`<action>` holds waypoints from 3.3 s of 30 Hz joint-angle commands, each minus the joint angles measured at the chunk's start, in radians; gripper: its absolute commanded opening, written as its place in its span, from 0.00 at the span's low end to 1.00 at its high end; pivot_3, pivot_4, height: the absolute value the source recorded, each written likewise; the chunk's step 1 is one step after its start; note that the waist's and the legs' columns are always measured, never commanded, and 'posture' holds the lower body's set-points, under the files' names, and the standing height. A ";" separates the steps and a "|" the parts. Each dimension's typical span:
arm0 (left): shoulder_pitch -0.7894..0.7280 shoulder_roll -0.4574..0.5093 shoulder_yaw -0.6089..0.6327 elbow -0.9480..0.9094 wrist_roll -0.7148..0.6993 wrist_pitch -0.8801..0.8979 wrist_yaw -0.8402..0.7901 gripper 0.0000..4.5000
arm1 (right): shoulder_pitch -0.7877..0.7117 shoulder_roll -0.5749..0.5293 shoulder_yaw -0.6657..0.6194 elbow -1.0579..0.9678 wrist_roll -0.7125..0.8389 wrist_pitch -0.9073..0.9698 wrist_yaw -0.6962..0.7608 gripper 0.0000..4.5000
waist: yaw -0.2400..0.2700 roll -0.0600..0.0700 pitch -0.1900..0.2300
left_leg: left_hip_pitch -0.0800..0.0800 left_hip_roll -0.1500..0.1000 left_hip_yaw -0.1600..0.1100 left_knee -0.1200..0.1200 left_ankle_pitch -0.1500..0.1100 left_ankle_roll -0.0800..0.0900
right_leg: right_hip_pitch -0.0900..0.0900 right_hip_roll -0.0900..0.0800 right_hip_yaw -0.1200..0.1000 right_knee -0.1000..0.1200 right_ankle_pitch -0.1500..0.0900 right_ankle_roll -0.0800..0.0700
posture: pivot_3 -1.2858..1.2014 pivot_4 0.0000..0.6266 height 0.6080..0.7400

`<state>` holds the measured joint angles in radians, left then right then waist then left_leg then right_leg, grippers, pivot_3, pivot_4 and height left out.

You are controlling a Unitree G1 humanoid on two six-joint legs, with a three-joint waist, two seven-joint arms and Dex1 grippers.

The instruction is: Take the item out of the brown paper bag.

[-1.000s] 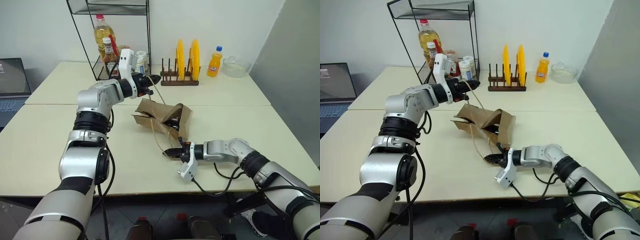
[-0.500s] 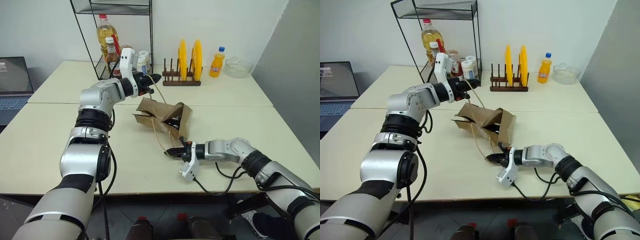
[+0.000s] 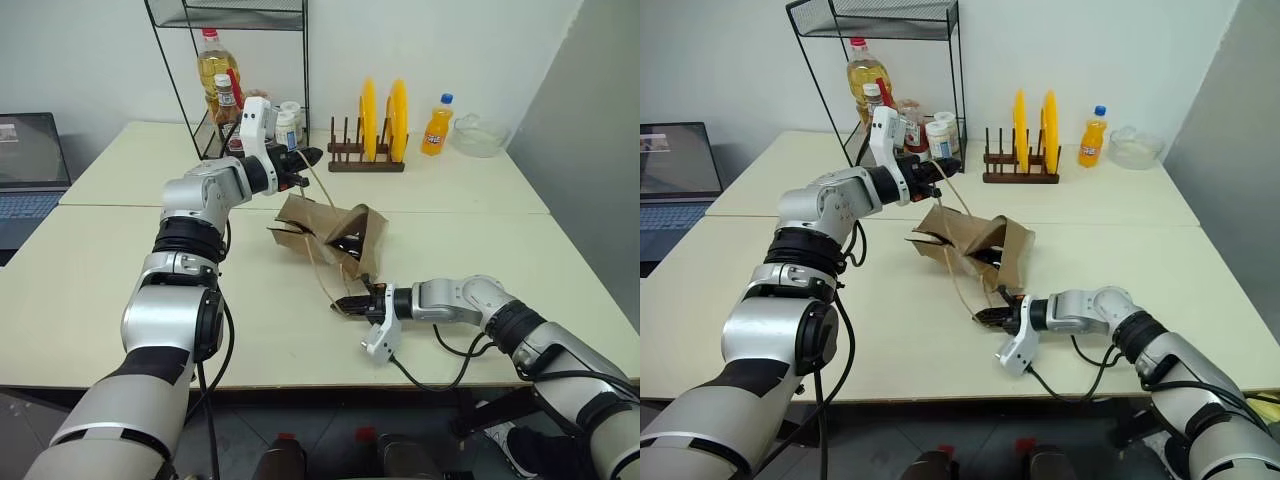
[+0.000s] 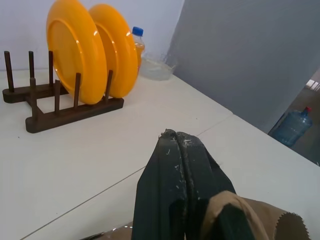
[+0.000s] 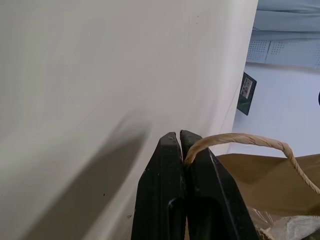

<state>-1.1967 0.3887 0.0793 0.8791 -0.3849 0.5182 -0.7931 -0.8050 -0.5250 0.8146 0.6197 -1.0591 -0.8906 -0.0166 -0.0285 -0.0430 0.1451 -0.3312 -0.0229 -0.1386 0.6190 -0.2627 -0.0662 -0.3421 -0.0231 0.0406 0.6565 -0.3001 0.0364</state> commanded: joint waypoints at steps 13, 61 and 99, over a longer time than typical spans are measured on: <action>-0.134 0.023 0.081 0.002 -0.007 -0.096 0.028 0.00 | 0.158 -0.079 0.232 0.200 -0.201 -0.009 0.204 0.00 | 0.001 -0.001 -0.001 | 0.000 -0.002 -0.012 -0.008 0.003 0.003 | 0.007 -0.001 -0.001 -0.011 0.000 0.001 | 0.52 0.24 1.00; -0.176 0.011 0.102 0.061 -0.007 -0.134 0.041 0.00 | 0.176 -0.108 0.229 0.172 -0.192 -0.030 0.283 0.00 | 0.006 -0.010 -0.006 | -0.006 -0.020 -0.028 -0.010 0.003 0.004 | 0.010 -0.016 -0.001 -0.012 -0.006 0.008 | 0.52 0.24 1.00; 0.027 -0.002 0.098 -0.254 -0.007 0.086 -0.025 0.00 | 0.477 -0.429 -0.264 -0.776 0.975 0.476 1.018 1.00 | 0.029 0.014 0.014 | -0.067 -0.057 -0.046 -0.004 0.007 0.008 | -0.032 -0.035 -0.005 -0.012 -0.016 0.022 | 0.52 0.24 1.00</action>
<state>-1.1602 0.3784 0.1642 0.6772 -0.3724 0.5962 -0.8172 -0.3741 -0.9133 0.5406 -0.1133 -0.1109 -0.4960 0.9115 0.0010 -0.0288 0.1587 -0.4006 -0.0814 -0.1850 0.6151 -0.2561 -0.0576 -0.3759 -0.0603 0.0349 0.6436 -0.3159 0.0584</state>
